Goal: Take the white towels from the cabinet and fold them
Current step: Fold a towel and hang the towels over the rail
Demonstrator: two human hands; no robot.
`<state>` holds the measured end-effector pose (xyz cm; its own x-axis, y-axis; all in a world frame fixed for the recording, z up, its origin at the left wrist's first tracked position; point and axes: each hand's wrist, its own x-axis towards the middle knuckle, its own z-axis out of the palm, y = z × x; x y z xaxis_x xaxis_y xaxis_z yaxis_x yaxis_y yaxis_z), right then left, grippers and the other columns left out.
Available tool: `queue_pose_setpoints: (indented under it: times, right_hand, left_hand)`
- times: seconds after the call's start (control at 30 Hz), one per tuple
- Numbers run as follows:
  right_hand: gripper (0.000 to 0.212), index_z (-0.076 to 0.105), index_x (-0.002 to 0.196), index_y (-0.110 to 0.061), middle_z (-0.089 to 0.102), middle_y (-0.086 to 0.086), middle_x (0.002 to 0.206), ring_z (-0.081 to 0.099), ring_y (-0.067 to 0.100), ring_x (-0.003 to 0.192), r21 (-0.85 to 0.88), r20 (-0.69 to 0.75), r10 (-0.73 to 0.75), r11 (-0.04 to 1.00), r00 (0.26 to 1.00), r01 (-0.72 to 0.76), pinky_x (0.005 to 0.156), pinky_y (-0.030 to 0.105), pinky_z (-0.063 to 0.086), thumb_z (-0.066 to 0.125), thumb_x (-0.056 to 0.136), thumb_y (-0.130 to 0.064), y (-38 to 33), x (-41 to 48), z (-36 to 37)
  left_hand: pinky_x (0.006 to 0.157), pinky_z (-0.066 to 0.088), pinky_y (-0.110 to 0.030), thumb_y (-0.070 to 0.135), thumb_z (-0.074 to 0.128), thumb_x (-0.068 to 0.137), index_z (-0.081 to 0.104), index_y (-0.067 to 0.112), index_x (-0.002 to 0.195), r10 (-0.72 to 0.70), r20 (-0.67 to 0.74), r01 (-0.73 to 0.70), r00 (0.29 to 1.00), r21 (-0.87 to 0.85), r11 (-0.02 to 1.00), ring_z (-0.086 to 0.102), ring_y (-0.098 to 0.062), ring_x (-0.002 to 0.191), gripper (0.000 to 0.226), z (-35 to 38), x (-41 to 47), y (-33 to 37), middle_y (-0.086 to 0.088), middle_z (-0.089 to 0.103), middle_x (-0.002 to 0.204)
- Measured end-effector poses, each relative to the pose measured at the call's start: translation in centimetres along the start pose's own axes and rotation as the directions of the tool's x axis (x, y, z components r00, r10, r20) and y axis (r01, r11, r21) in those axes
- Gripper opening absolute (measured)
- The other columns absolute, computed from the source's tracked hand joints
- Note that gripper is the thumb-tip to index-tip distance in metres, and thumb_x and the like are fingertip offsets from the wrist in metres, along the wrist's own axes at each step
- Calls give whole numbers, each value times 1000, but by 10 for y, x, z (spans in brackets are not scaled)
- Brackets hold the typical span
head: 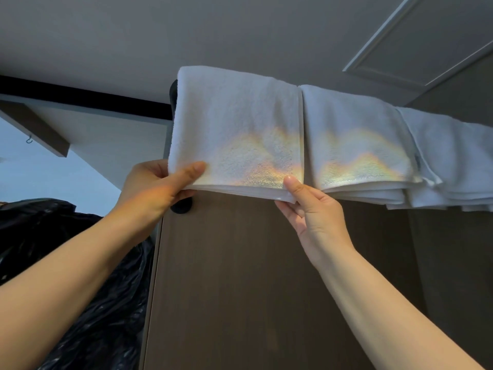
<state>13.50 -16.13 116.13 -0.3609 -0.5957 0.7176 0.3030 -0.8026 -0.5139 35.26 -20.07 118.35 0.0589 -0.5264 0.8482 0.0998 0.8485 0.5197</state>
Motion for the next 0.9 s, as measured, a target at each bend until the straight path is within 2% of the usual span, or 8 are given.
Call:
queue_pose_setpoints:
  times: [0.1,0.2,0.27,0.33,0.47,0.67,0.8,0.9]
  right_hand:
    - [9,70,84,-5,73,8,91,69,24,105,39,-86,-2,999,996,6,80,28,60,76,81,-12,3,-1,5]
    - [11,70,87,-4,72,10,92,69,26,105,15,-126,-45,999,991,47,79,27,60,76,81,-11,8,-2,9]
    - [9,70,82,-6,71,7,85,70,22,95,-25,-135,-78,997,988,76,78,27,60,76,82,-12,10,-2,10]
    - [10,70,76,-8,70,5,79,68,17,86,-64,-135,-117,992,984,109,76,26,59,76,82,-13,10,-3,9]
    - [12,69,73,-9,68,4,75,66,12,77,-87,-144,-165,984,976,154,74,25,58,77,82,-13,8,-5,6]
    - [9,71,76,-11,72,3,79,68,14,82,-86,-158,-142,988,977,130,72,25,58,76,83,-13,11,-6,11]
    - [10,68,80,-9,70,5,86,67,15,88,-93,-137,-99,992,986,87,78,26,58,76,84,-15,6,-3,11]
    - [21,64,100,-2,68,5,96,68,17,100,-114,-138,-77,992,987,62,84,28,59,74,85,-14,7,-6,10]
  left_hand:
    - [86,58,-40,46,78,65,73,4,90,2,-29,-1,1000,29,1000,73,-22,86,49,-1,-1,0,-9,75,89]
    - [79,60,-32,41,80,64,73,10,91,17,-29,-16,999,36,999,72,-18,86,42,-1,-1,2,-3,75,88]
    - [66,58,-20,33,80,69,71,12,94,57,-17,-56,998,45,997,72,-11,81,33,0,-2,5,2,75,84]
    - [62,55,-15,30,79,72,70,15,94,83,-16,-82,996,57,995,71,-6,78,28,-1,-4,6,8,74,83]
    - [65,57,-18,31,80,73,70,15,95,86,-45,-84,995,48,995,71,-5,80,29,-2,-6,4,7,74,85]
    - [66,58,-18,29,79,75,69,11,97,92,-59,-90,994,45,995,70,-5,77,30,0,-7,5,0,72,90]
    - [70,59,-20,29,77,79,67,12,107,53,3,-53,999,86,995,70,-10,85,34,-2,-4,8,-1,71,99]
    - [75,60,-25,28,74,83,63,10,117,18,36,-24,999,163,986,69,-15,95,40,-3,-5,9,-4,69,108]
